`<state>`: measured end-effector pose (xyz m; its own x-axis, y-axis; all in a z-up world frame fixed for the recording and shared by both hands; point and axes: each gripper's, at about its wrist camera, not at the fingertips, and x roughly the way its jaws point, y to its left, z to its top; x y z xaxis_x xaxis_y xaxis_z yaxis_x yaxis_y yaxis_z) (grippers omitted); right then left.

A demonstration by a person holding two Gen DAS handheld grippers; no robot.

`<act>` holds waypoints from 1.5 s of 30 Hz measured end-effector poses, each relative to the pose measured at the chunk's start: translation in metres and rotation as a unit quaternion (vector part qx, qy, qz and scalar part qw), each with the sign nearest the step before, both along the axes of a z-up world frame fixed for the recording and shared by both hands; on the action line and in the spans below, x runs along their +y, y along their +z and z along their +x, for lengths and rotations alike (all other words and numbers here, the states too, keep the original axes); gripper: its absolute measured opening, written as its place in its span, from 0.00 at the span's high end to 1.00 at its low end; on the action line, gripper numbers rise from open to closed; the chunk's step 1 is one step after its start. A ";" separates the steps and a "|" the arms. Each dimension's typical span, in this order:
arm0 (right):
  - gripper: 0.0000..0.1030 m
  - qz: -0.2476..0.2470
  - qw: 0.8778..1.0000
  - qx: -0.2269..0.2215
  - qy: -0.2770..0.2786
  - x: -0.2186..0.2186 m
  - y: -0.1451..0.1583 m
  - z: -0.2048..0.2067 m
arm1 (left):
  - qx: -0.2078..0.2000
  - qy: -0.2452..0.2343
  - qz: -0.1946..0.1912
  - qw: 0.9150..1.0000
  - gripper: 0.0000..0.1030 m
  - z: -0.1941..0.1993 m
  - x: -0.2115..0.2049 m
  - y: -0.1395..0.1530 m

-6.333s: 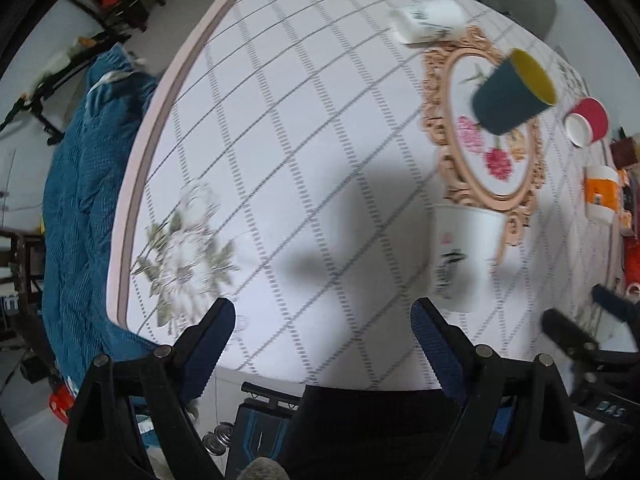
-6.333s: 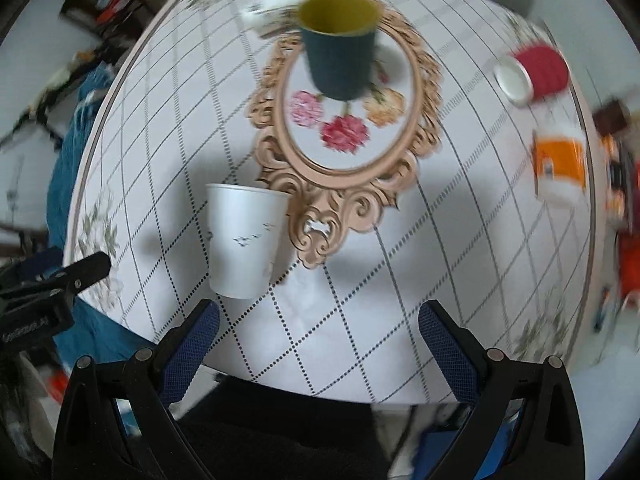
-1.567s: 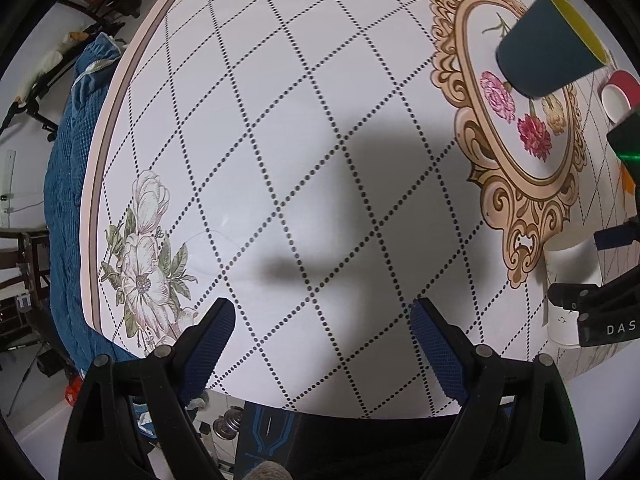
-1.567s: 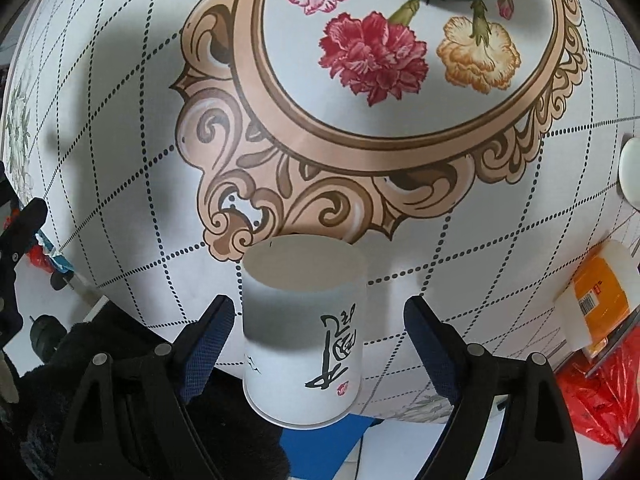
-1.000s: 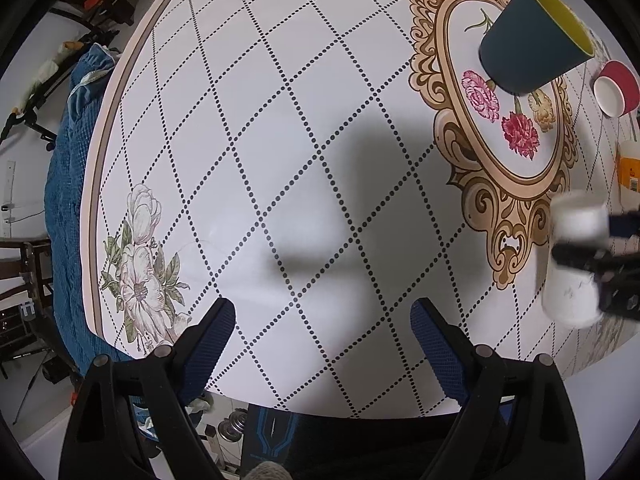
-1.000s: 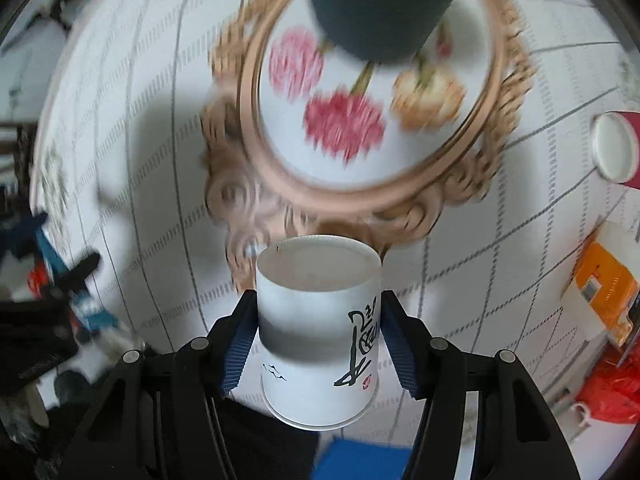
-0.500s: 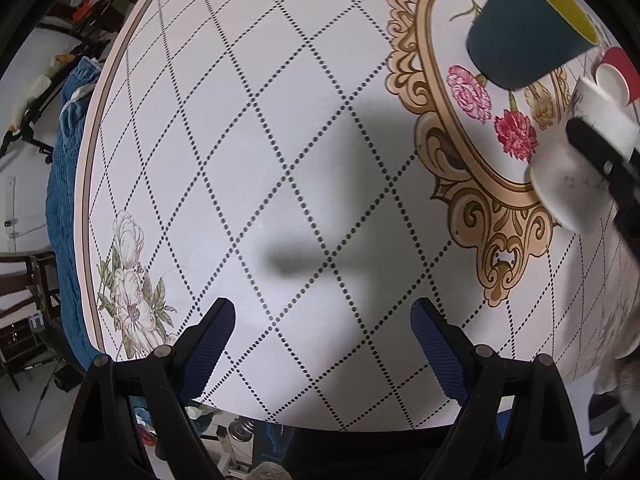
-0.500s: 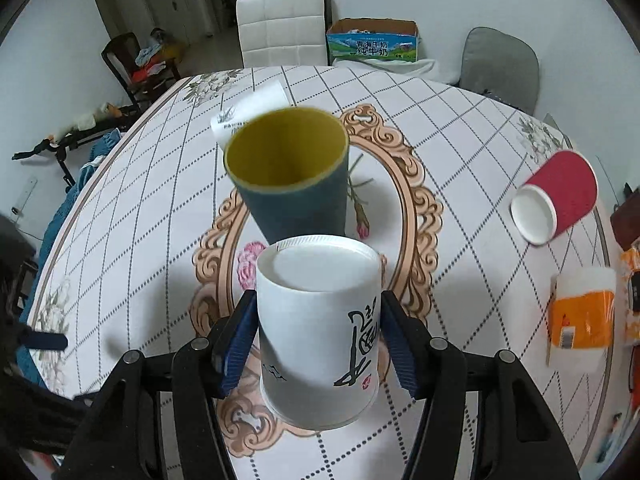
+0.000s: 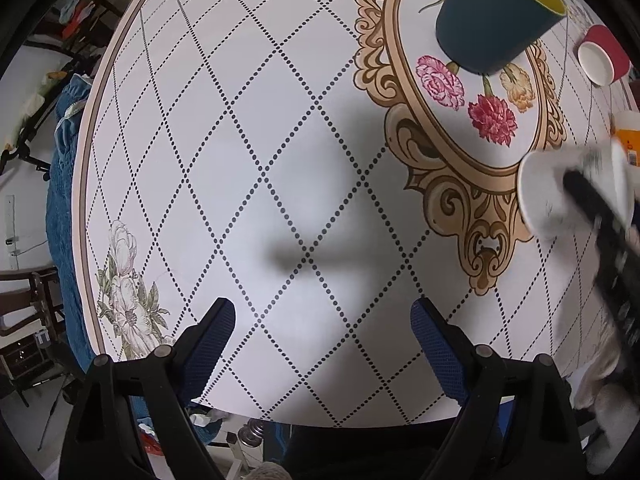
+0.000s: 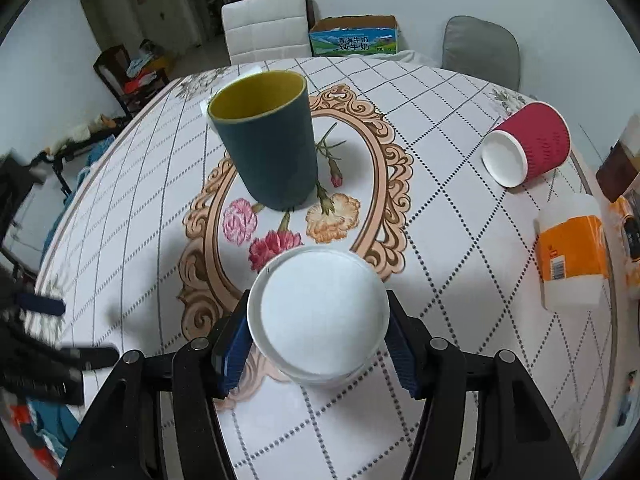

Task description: Flip cup upside down

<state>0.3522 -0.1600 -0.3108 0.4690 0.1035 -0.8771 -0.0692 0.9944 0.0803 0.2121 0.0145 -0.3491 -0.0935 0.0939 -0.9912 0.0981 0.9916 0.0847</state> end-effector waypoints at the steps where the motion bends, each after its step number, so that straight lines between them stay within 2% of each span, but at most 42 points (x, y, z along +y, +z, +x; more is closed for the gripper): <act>1: 0.39 0.000 1.000 -0.012 -0.004 0.001 0.003 0.003 | -0.001 -0.002 0.002 1.000 0.13 -0.004 0.004 -0.003; 4: 0.39 -0.019 0.999 -0.028 0.002 0.008 0.007 0.014 | -0.001 -0.001 0.005 1.000 0.13 -0.011 0.009 -0.001; 9: 0.39 -0.054 0.998 -0.015 0.035 0.024 0.001 0.017 | -0.004 0.001 0.007 1.000 0.13 -0.020 0.017 0.001; 14: 0.38 -0.053 0.998 0.005 0.031 0.025 -0.006 0.015 | -0.007 0.002 0.003 1.000 0.13 -0.023 0.022 0.005; 15: 0.33 -0.050 0.998 0.019 0.025 0.024 -0.007 0.017 | -0.010 0.002 0.002 1.000 0.13 -0.021 0.022 0.006; 16: 0.18 -0.049 0.998 0.027 0.022 0.023 -0.008 0.019 | -0.013 0.001 0.003 1.000 0.13 -0.021 0.022 0.008; 18: 0.08 -0.043 0.998 0.040 0.011 0.019 -0.004 0.020 | -0.023 -0.002 0.002 1.000 0.13 -0.016 0.018 0.017; 22: 0.08 -0.025 0.998 0.041 -0.034 0.002 0.027 0.005 | -0.068 -0.015 0.006 0.998 0.13 -0.022 0.012 0.049; 28: 0.06 -0.047 0.988 0.057 -0.135 -0.026 0.086 -0.040 | -0.135 -0.030 -0.008 0.990 0.12 -0.033 -0.002 0.103; 30: 0.06 -0.052 0.985 0.054 -0.156 -0.034 0.106 -0.054 | -0.156 -0.032 -0.015 0.987 0.07 -0.040 -0.006 0.123; 36: 0.06 -0.062 0.984 0.018 -0.168 -0.041 0.164 -0.087 | -0.208 -0.024 -0.033 0.977 0.07 -0.059 -0.019 0.179; 45: 0.05 -0.061 0.988 -0.043 -0.134 -0.038 0.251 -0.142 | -0.285 -0.001 -0.036 0.958 0.07 -0.114 -0.024 0.253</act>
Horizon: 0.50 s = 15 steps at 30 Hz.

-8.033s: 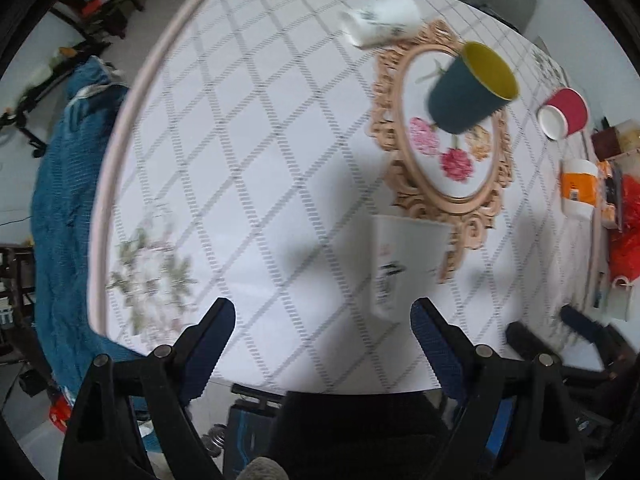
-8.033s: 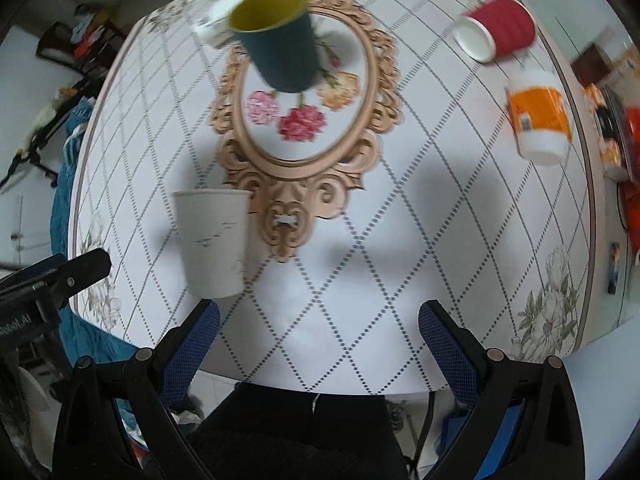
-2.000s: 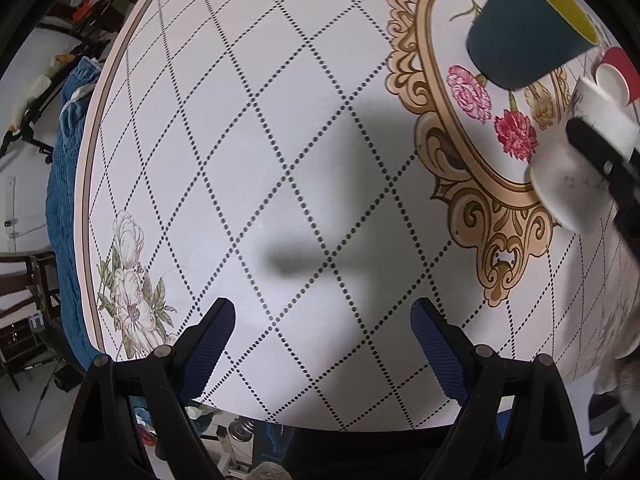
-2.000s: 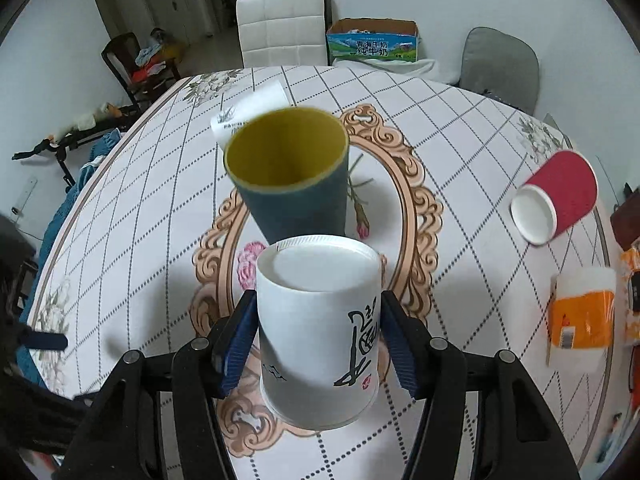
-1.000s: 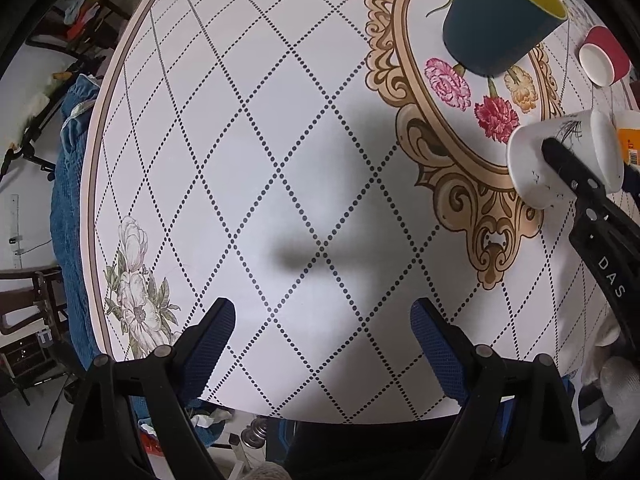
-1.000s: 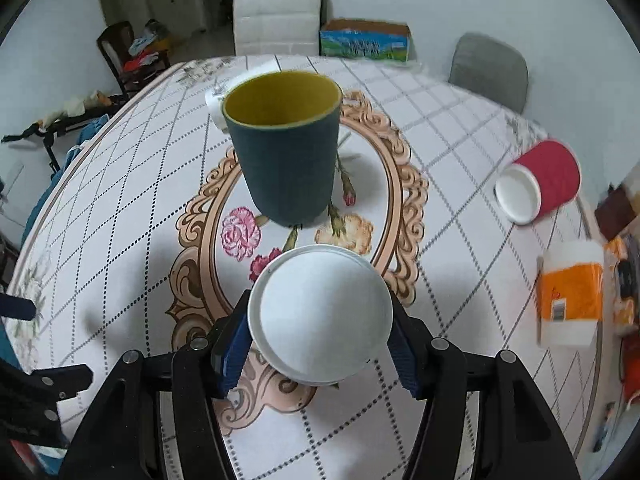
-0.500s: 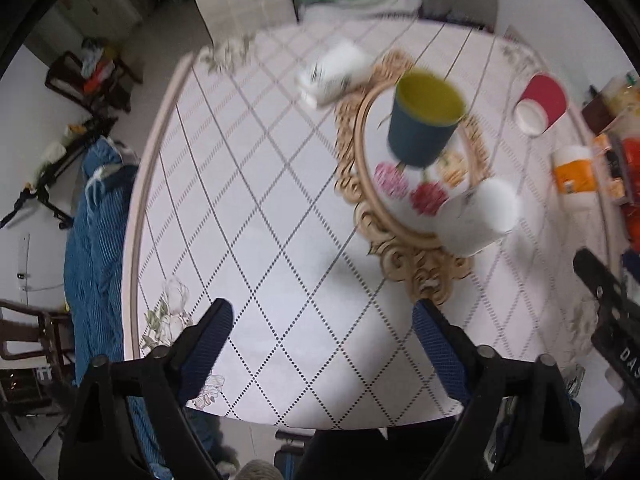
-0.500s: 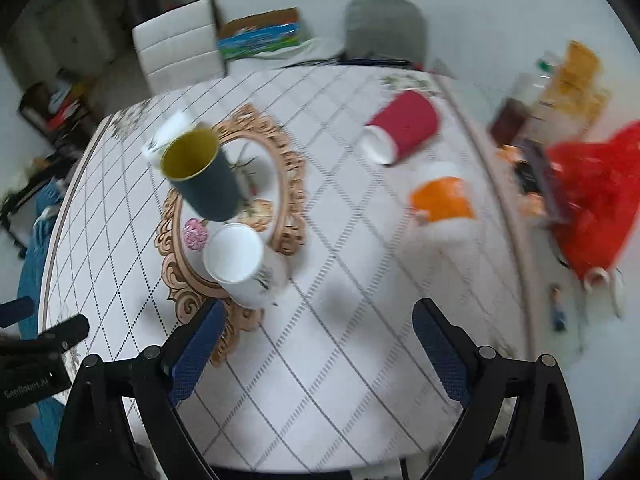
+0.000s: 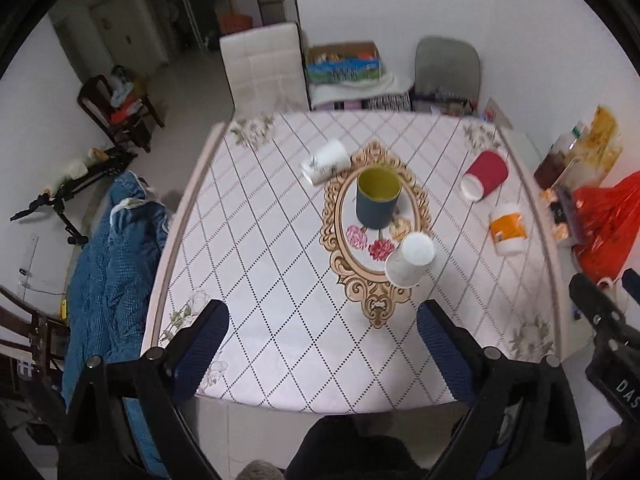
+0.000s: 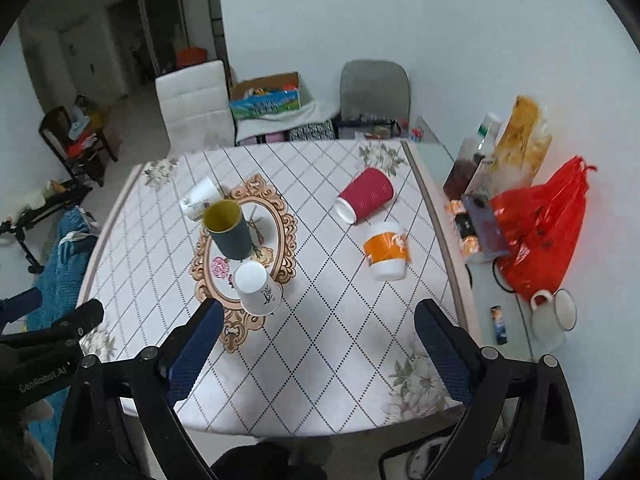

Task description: Flip cup upside down

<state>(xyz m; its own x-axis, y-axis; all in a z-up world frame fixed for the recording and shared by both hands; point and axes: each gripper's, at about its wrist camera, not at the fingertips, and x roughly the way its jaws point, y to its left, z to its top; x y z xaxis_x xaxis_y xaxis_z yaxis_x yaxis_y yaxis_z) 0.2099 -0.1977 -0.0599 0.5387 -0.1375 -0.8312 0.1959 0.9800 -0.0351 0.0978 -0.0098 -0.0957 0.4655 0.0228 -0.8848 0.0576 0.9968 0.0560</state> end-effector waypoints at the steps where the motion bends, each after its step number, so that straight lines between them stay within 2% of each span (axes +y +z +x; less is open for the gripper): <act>1: 0.05 0.001 1.000 -0.003 0.005 0.001 0.008 -0.007 | -0.008 0.002 -0.001 1.000 0.07 -0.007 0.000 0.008; 8: 0.05 0.012 0.999 -0.024 0.027 0.005 0.059 -0.058 | -0.054 0.009 -0.010 0.998 0.07 -0.052 0.004 0.061; 15: 0.05 0.009 0.998 -0.055 0.038 0.008 0.102 -0.099 | -0.075 0.011 -0.013 0.997 0.07 -0.084 0.003 0.088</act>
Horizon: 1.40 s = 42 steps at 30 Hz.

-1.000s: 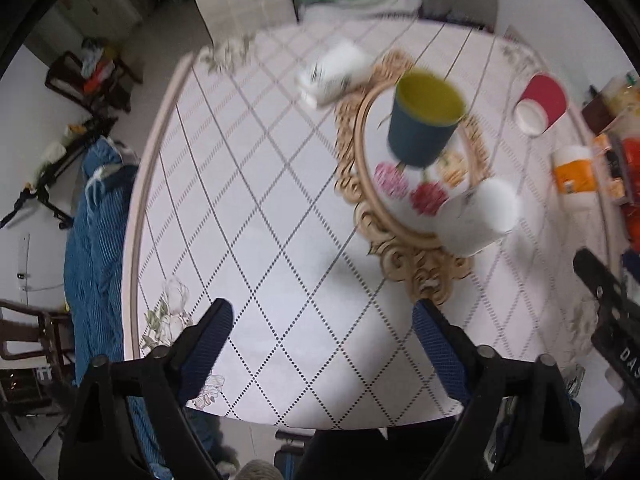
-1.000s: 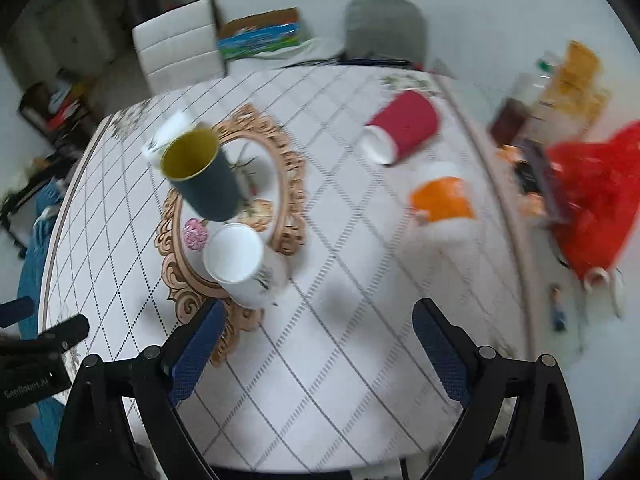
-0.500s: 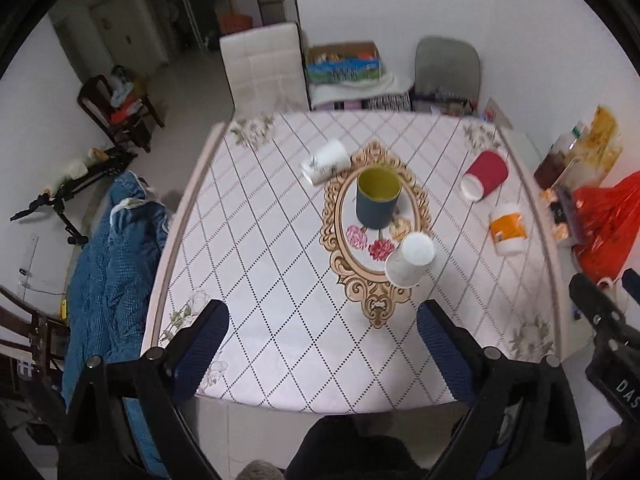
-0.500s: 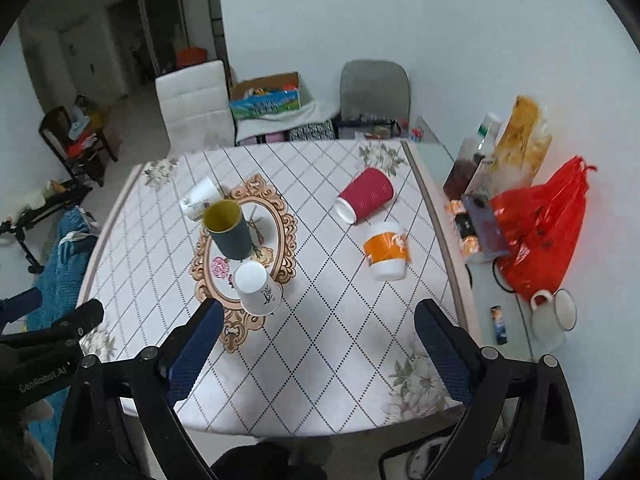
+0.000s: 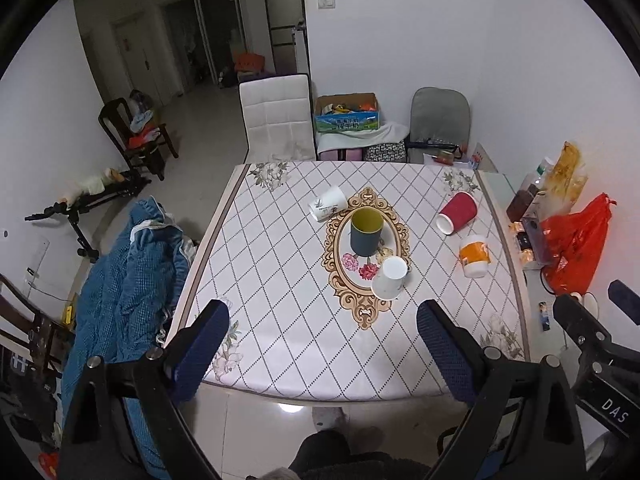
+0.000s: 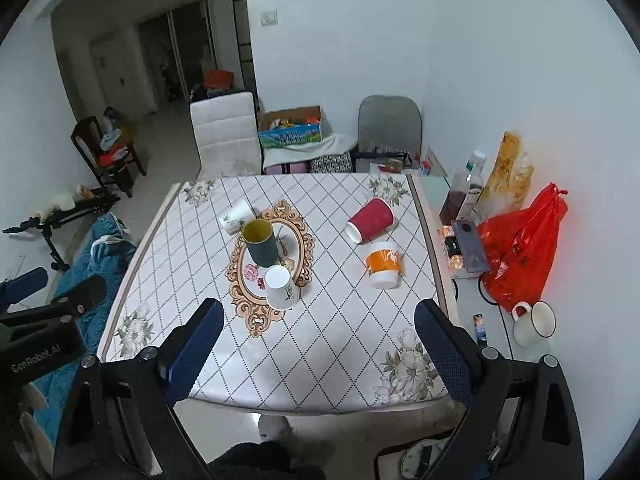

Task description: Flip cup upside down

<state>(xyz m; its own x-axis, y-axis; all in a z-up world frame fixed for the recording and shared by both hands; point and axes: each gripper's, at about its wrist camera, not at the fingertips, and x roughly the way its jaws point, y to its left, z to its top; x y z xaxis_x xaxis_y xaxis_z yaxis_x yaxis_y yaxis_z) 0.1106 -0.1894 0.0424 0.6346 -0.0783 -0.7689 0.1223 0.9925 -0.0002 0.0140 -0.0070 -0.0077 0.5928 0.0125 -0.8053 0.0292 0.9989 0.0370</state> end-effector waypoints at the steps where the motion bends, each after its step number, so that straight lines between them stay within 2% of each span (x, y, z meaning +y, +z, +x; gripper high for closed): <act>1: 0.05 -0.001 1.000 -0.003 0.002 0.001 0.004 -0.004 | -0.004 0.000 0.000 1.000 0.07 -0.005 0.000 0.004; 9: 0.05 -0.010 1.000 -0.018 0.017 0.008 0.032 -0.026 | -0.023 0.005 -0.006 1.000 0.07 -0.027 -0.002 0.022; 14: 0.05 -0.013 0.999 -0.020 0.021 0.005 0.040 -0.031 | -0.026 0.008 -0.007 1.000 0.07 -0.034 -0.002 0.026; 42: 0.03 -0.003 1.000 -0.016 0.022 -0.011 0.040 -0.023 | -0.027 0.007 -0.007 1.000 0.07 -0.046 -0.010 0.034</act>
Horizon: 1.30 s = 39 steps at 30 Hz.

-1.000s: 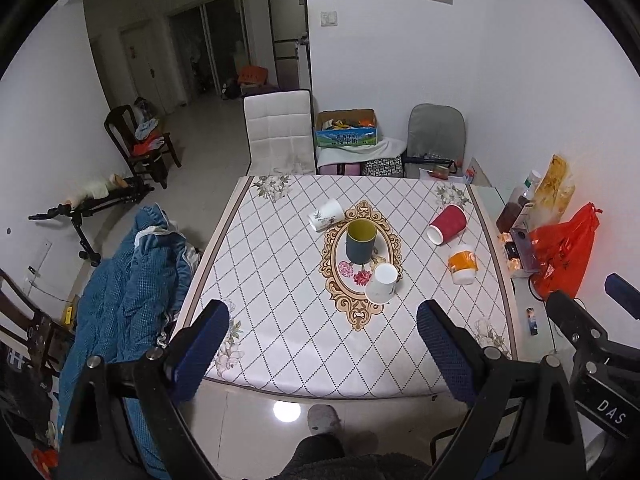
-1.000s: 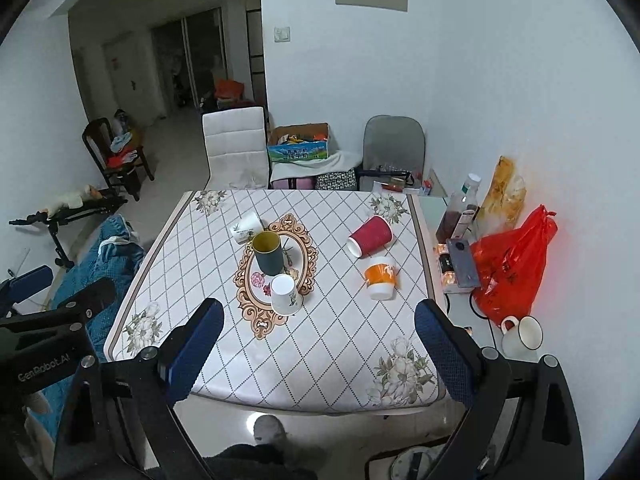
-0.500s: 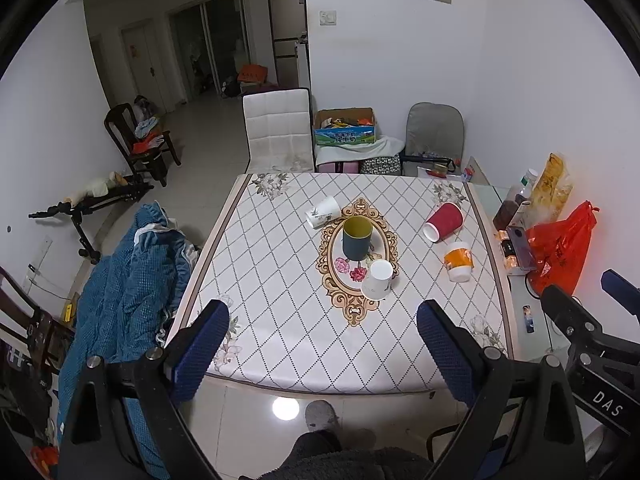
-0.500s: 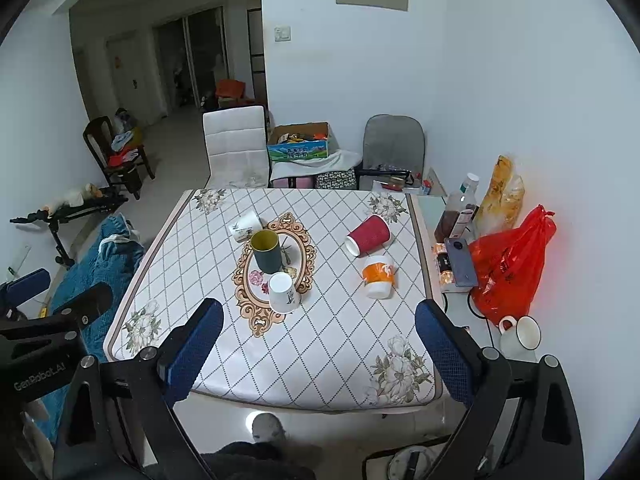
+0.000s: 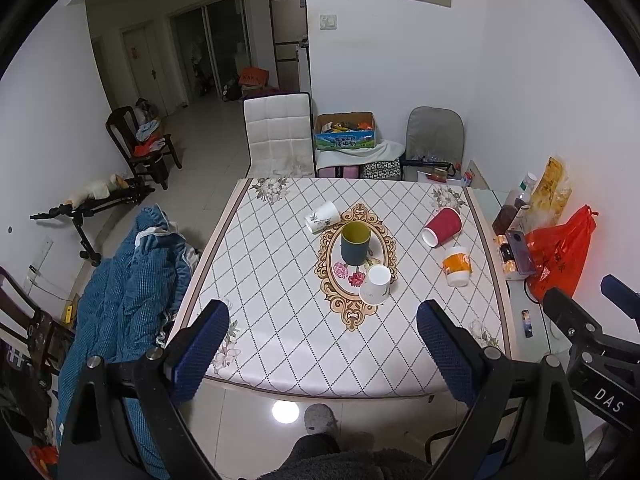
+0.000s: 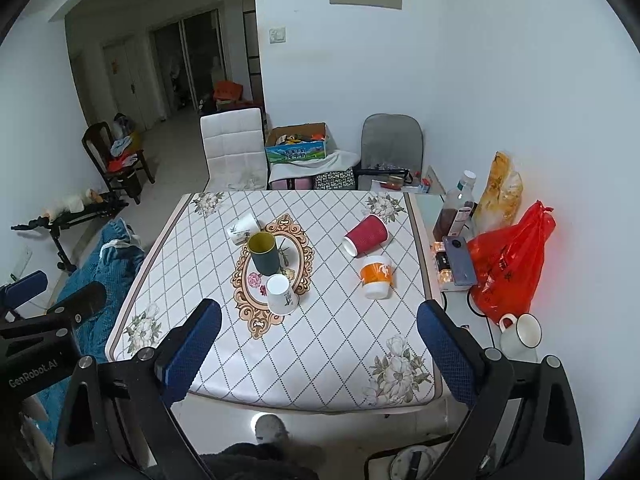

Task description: Flip cup upside down

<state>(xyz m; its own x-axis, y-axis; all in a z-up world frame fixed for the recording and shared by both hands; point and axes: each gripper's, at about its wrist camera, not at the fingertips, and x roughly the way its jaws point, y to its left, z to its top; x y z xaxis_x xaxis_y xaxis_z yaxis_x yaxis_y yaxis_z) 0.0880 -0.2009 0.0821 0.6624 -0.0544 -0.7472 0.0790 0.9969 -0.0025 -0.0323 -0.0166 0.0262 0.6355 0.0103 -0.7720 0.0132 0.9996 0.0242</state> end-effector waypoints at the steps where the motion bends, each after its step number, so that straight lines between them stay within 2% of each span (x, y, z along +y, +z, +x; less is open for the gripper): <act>1: 0.03 0.001 1.000 0.000 -0.001 -0.001 0.000 0.000 | 0.001 0.000 0.000 1.000 0.07 0.000 0.000 0.000; 37: 0.02 0.010 1.000 0.013 0.003 -0.003 -0.014 0.001 | -0.006 -0.004 -0.005 1.000 0.06 -0.002 -0.002 0.000; 39: 0.02 0.009 1.000 0.013 0.003 -0.002 -0.014 0.001 | -0.007 -0.003 -0.005 1.000 0.01 -0.001 0.001 0.000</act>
<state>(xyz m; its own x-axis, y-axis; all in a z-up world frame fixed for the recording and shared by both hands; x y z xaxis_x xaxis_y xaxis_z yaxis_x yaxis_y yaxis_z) 0.0890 -0.2032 0.0679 0.6427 -0.0372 -0.7652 0.0735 0.9972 0.0133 -0.0334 -0.0154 0.0259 0.6468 -0.0018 -0.7627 0.0199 0.9997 0.0145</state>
